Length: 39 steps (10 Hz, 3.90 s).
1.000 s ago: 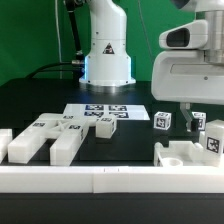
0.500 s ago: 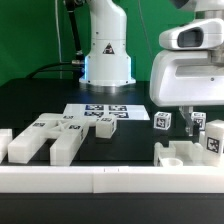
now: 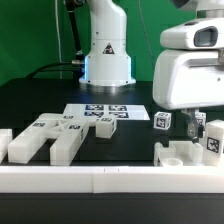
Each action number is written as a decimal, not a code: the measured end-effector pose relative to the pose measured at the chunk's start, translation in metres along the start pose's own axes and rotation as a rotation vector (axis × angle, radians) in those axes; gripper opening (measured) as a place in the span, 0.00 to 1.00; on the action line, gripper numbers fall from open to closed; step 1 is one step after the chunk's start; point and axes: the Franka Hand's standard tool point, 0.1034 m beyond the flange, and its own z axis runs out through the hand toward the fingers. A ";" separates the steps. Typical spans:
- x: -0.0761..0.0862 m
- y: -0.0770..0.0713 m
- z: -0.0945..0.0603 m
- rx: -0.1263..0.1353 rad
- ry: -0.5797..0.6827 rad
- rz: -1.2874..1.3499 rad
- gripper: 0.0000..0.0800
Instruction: Assemble chair
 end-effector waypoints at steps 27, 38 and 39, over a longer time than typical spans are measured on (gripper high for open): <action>-0.030 0.041 -0.042 -0.017 -0.042 0.691 0.81; -0.118 0.065 -0.039 -0.011 -0.042 0.644 0.81; -0.115 0.062 -0.039 -0.009 -0.046 0.638 0.81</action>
Offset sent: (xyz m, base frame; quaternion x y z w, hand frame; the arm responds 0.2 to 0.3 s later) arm 0.0000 0.0000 0.0000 0.0000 0.0000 0.0650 0.9979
